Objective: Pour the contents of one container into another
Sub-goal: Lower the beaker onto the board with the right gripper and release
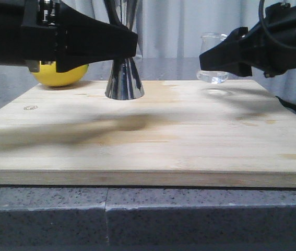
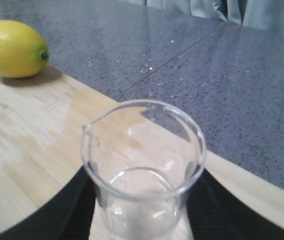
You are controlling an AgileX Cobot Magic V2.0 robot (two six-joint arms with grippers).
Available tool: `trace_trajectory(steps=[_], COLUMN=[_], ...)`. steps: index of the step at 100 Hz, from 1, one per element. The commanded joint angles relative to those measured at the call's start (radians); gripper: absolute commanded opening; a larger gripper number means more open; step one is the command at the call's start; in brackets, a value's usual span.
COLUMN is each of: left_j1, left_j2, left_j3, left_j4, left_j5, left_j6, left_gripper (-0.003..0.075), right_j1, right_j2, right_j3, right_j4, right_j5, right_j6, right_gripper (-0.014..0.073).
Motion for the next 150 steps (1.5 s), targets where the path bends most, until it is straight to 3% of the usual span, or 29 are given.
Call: trace_trajectory(steps=[1, 70, 101, 150], left_j1=[0.005, 0.005, 0.005, 0.005], left_j2=[-0.037, -0.037, -0.037, -0.037], left_j3=[-0.029, -0.029, -0.029, -0.029], left_j4=[-0.052, -0.050, -0.050, -0.050], left_j5=[-0.082, -0.082, -0.082, -0.082], left_j6=[-0.007, -0.007, -0.007, -0.007], left_gripper=[-0.0019, -0.0019, -0.0019, -0.0019], right_j1=[-0.006, -0.006, -0.006, -0.006], right_j2=[0.000, 0.072, 0.072, 0.062], right_j3=[-0.019, -0.019, -0.019, -0.021], right_j4=[0.019, 0.019, 0.022, 0.046], right_j5=[-0.099, -0.109, -0.149, -0.195], right_j6=[-0.035, -0.104, -0.104, -0.104], right_gripper=[0.0123, 0.0131, 0.0415, 0.0430])
